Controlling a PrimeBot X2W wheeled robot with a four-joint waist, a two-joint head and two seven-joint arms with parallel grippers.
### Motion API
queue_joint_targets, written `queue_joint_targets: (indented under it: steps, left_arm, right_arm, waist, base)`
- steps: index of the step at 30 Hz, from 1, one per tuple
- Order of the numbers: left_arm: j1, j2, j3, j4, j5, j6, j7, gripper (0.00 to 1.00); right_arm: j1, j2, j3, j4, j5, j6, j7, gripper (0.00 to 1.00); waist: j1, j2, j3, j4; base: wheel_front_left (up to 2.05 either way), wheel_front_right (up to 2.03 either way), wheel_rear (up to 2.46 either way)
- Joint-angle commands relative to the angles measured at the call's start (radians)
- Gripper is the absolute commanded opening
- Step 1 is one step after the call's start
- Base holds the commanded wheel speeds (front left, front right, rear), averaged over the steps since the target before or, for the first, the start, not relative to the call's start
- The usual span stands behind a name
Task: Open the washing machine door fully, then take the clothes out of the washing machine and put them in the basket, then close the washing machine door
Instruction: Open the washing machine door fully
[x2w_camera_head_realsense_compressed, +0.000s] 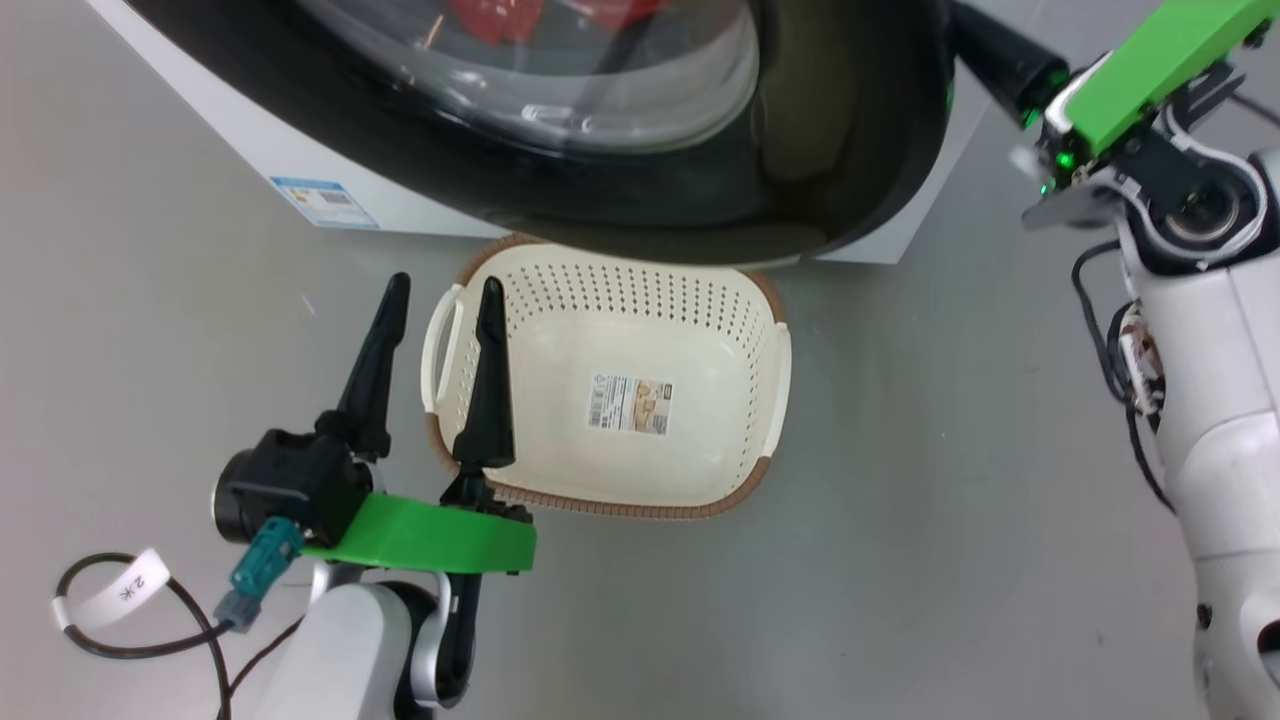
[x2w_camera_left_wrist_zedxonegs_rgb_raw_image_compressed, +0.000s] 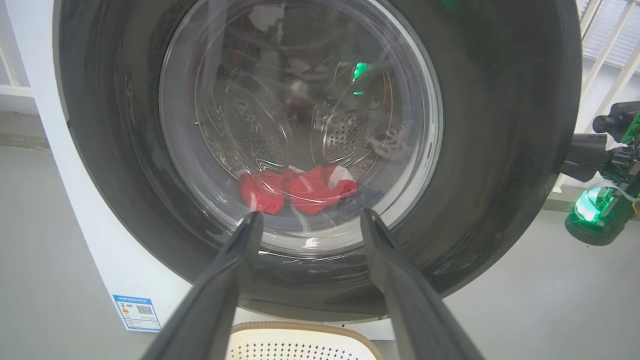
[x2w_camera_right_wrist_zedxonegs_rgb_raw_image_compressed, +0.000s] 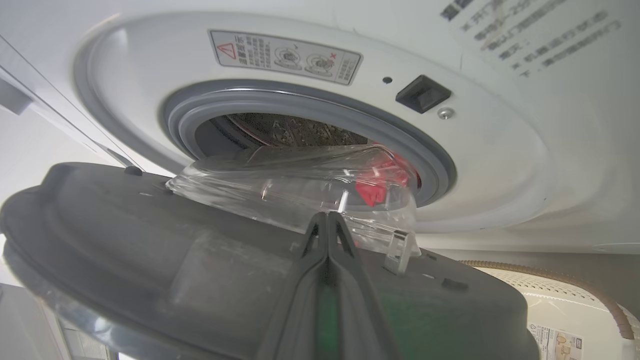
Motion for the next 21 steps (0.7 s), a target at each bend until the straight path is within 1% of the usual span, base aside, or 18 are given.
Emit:
queue_joint_targets:
  steps: [1, 7, 13, 21]
  left_arm:
    - [0.016, 0.017, 0.036, -0.018, 0.008, 0.002, -0.009, 1.0]
    - [0.041, 0.017, 0.043, -0.011, 0.012, 0.0, -0.009, 1.0]
    - [0.064, 0.017, 0.042, -0.002, 0.011, -0.001, -0.009, 1.0]
    - [0.096, 0.018, 0.045, 0.007, 0.01, 0.005, -0.009, 1.0]
  right_arm:
    - [0.031, 0.038, 0.018, -0.035, 0.009, 0.008, 0.023, 0.0]
    - [0.091, 0.048, 0.025, -0.055, 0.02, 0.008, 0.065, 0.0]
    - [0.148, 0.055, 0.035, -0.083, 0.027, 0.008, 0.115, 0.0]
    - [0.208, 0.062, 0.034, -0.107, 0.026, 0.008, 0.13, 0.0]
  waist:
    - [0.0, -0.0001, -0.025, -0.007]
    - [0.0, -0.0001, -0.073, -0.011]
    - [0.0, -0.0001, -0.122, -0.002]
    - [0.0, -0.0001, -0.178, 0.018]
  base:
    - [0.0, 0.0, 0.0]
    - [0.0, 0.0, 0.0]
    - [0.0, 0.0, 0.0]
    - [0.0, 0.0, 0.0]
